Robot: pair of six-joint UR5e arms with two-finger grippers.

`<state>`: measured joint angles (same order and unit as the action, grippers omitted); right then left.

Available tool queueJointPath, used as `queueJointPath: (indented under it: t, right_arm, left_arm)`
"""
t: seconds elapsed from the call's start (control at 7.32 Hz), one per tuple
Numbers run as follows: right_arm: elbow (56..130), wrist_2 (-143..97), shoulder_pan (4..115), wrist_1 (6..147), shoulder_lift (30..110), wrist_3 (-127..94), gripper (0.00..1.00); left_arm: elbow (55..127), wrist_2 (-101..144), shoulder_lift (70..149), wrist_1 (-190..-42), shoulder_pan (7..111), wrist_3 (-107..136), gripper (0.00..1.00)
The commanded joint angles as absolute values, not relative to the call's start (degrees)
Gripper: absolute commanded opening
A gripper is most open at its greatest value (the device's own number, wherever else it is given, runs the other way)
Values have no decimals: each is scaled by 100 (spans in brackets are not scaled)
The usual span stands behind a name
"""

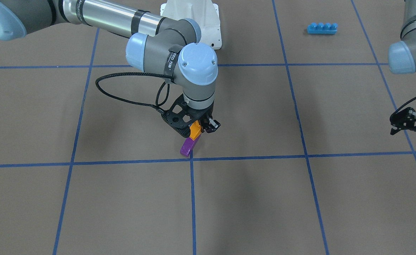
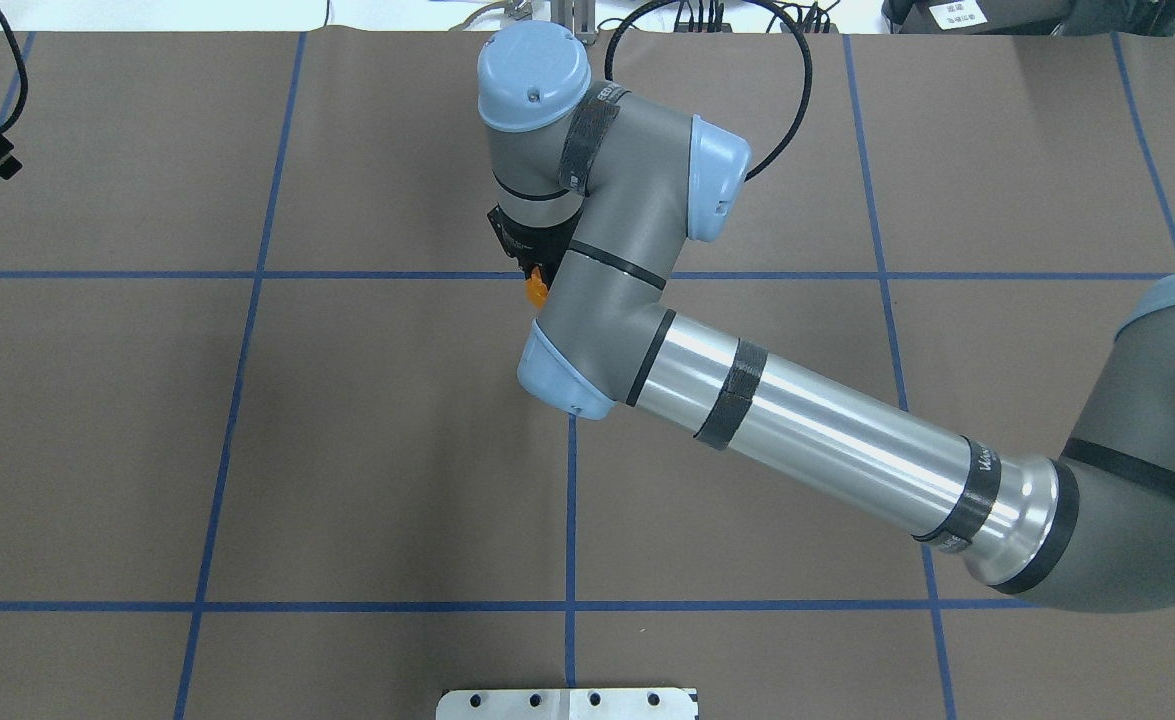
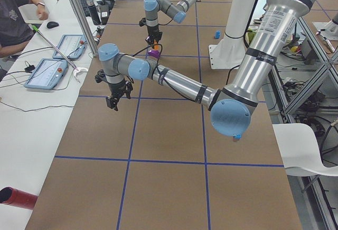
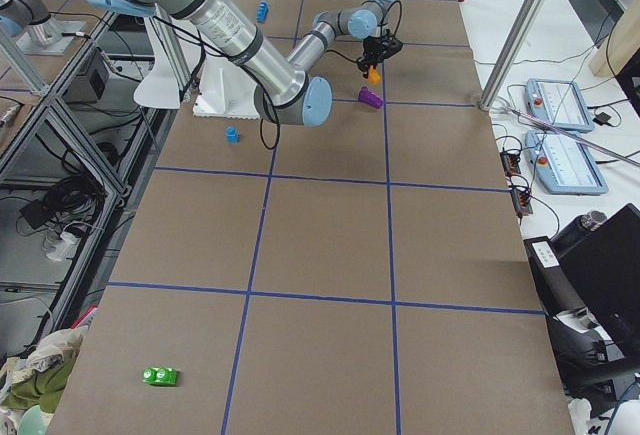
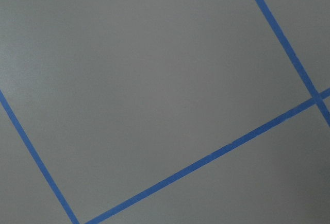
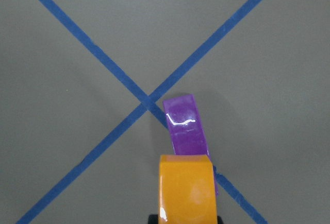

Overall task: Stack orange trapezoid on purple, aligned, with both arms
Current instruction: 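Carry the orange block with the right gripper over the purple block, then align and lower the orange block onto the purple block with the right gripper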

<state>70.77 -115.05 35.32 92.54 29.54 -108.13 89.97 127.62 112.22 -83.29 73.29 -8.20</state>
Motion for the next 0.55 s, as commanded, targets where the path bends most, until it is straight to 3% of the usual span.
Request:
queueJointPath:
  t: [0.0, 0.41]
  right_arm:
    - [7023, -11382, 3454, 9255, 2979, -10820, 0]
    - [7014, -11364, 3428, 9246, 2997, -10802, 0]
  left_arm:
    - [9009, 12762, 11215, -8323, 7321, -817, 100]
    - [9009, 12762, 11206, -8323, 7321, -809, 100]
